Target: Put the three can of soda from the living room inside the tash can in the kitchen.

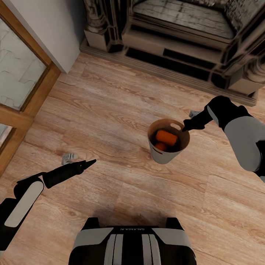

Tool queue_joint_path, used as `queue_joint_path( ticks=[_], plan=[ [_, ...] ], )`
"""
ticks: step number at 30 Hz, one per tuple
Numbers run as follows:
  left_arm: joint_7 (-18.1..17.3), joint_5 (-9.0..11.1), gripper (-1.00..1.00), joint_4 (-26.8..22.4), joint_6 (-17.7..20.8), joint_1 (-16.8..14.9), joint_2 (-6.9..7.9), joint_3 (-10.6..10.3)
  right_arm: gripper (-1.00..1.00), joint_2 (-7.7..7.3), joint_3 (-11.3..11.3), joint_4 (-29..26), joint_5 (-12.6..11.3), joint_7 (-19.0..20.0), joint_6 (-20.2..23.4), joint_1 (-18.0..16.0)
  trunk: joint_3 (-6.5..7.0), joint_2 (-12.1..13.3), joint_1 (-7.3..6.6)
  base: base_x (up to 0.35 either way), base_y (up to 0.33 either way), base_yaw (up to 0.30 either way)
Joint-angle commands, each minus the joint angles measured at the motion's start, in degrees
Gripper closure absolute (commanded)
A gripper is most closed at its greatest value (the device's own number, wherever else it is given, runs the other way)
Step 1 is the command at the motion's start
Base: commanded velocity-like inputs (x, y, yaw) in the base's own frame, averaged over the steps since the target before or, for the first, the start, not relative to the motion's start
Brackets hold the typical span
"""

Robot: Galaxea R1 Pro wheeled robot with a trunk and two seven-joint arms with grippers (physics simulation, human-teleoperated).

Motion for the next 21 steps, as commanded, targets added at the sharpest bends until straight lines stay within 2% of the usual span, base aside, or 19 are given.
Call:
queue_joint_path(
  ticks=[1, 5, 11, 14, 21],
  plan=[
    [-0.02, 0.01, -1.0, 0.04, 0.0, 0.01, -0.01, 0.0, 1.0, 0.03, -0.15, -0.02, -0.89, 0.31, 0.41, 0.04, 0.0, 0.0, 0.0, 0.0, 0.0, 0.0],
    [-0.05, 0.08, -1.0, 0.09, -0.08, 0.01, -0.04, -0.01, 1.0, 0.23, -0.07, -0.23, -0.79, 0.31, 0.41, 0.12, 0.0, 0.0, 0.0, 0.0, 0.0, 0.0],
    [-0.06, 0.11, -1.0, 0.05, -0.04, 0.01, -0.04, -0.07, 1.0, 0.23, -0.15, -0.32, -0.68, 0.24, 0.41, 0.21, -1.07, -2.41, 1.31, 0.0, 0.0, 0.0],
    [-0.1, 0.11, -1.0, 0.03, -0.01, 0.01, -0.04, -0.08, 1.0, 0.07, -0.13, -0.52, -0.64, 0.23, 0.41, 0.22, -1.07, -2.41, 1.31, 0.0, 0.0, 0.0],
    [-0.14, -0.02, -1.0, 0.02, 0.0, 0.01, -0.04, -0.26, 1.0, -0.21, -0.24, -5.48, -0.44, 0.3, 0.41, 0.13, -1.07, -2.41, 1.31, 0.0, 0.0, 0.0]
  ],
)
